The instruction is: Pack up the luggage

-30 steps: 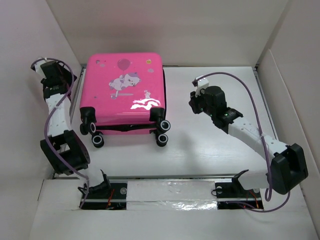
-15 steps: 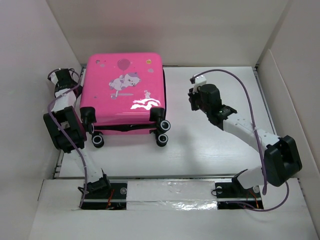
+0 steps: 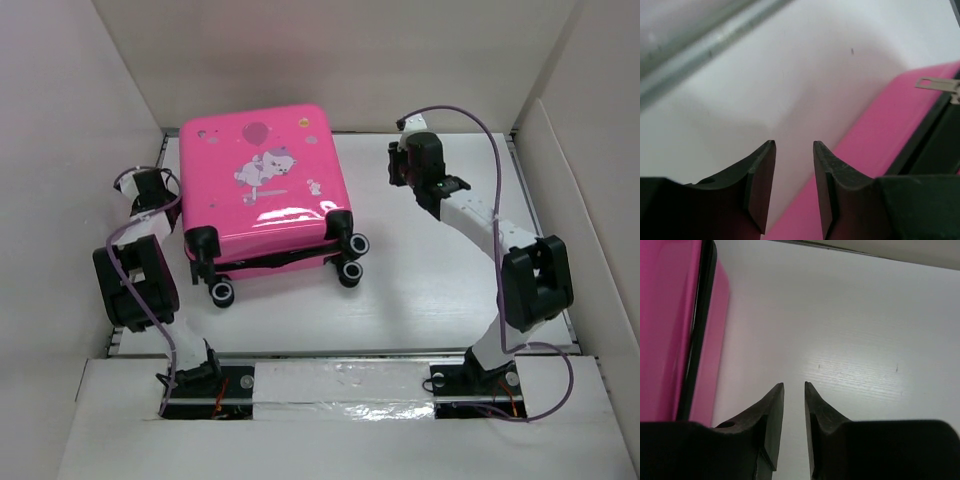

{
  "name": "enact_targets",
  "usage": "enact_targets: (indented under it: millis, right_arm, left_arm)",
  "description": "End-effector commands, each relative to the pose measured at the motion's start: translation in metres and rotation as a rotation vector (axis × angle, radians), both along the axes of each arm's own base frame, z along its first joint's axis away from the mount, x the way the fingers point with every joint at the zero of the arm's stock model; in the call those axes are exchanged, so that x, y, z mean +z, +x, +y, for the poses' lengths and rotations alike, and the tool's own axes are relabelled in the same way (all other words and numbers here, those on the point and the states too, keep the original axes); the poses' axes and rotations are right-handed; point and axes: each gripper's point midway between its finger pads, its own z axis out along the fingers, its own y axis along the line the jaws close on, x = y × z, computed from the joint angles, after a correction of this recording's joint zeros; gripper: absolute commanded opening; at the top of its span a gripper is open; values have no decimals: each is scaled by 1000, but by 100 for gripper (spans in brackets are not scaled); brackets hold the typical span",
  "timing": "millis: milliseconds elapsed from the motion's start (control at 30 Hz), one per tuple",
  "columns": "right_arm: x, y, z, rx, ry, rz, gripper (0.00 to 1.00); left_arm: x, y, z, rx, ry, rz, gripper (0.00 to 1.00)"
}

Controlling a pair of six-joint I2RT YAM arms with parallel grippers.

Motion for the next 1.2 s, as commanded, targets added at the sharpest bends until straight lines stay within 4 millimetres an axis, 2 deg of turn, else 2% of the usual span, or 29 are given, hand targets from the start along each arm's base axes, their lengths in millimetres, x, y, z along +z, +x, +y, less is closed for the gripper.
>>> enact_targets:
  millis: [0,67,167,200,233,267,333,433,500,533,600,667,700,733,767,800,833,867,900,1000,1033,1067,1100,1133,1167]
  right_arm:
    - [13,20,-1,-20,22,-4,30]
    - [12,26,-6,-27,28,0,32]
    - [7,31,-13,-24,34,12,42]
    - [5,32,-16,-26,34,21,49]
    - [-2,36,-18,-23,31,37,53]
    - [-9,38,-25,-19,26,59,55]
    - [-21,47,-27,-9,13,90,61]
    - [-37,54,-23,34,-5,142,65]
    - [-45,62,-4,102,14,172,65]
    - [-47,66,-2,110,15,180,66]
    - [-47,75,23,189,-14,188,66]
    - [-49,71,58,292,-24,215,66]
    - [-38,83,75,324,-20,187,66]
    - [-33,80,95,361,-25,179,66]
    - [-30,80,102,376,-26,182,67]
    - [-12,87,105,375,-15,141,67]
    - [-3,88,106,369,-4,123,67]
    - [10,91,107,356,21,88,68]
    - [22,91,105,343,32,61,68]
    - [75,90,66,259,71,-52,72]
    - [89,87,55,238,79,-80,78]
    - [117,76,41,219,89,-133,80]
    - [130,74,23,188,90,-156,83]
    - [143,67,13,176,90,-177,85]
    - [164,48,1,167,87,-218,86]
  left_arm:
    - [4,-21,-80,-175,-155,-38,32]
    - [5,-36,-106,-215,-174,-78,31]
    - [7,-56,-144,-257,-196,-132,30]
    - [6,-62,-154,-269,-201,-143,29]
    - [18,-62,-164,-289,-211,-198,29]
    - [5,-76,-181,-327,-221,-173,29]
    - [-2,-91,-183,-317,-199,-175,29]
    - [-5,-110,-194,-356,-201,-195,29]
    - [-7,-120,-207,-399,-202,-204,29]
    - [-1,-124,-213,-421,-199,-231,28]
    - [-10,-136,-220,-439,-178,-218,28]
    - [-16,-148,-241,-506,-179,-211,28]
    - [-19,-151,-246,-509,-176,-206,28]
    - [-23,-159,-262,-559,-180,-195,28]
    - [-26,-164,-269,-580,-177,-187,28]
    - [-28,-166,-272,-579,-164,-187,28]
    - [-30,-168,-279,-595,-156,-179,29]
    - [-25,-171,-292,-634,-152,-185,29]
    - [-22,-170,-295,-632,-136,-191,30]
    - [-4,-169,-307,-675,-105,-218,32]
    - [8,-168,-307,-677,-106,-252,32]
    - [15,-168,-306,-686,-94,-263,34]
    - [23,-169,-305,-693,-94,-282,34]
    - [41,-171,-304,-696,-101,-338,34]
    - [45,-175,-299,-702,-82,-336,35]
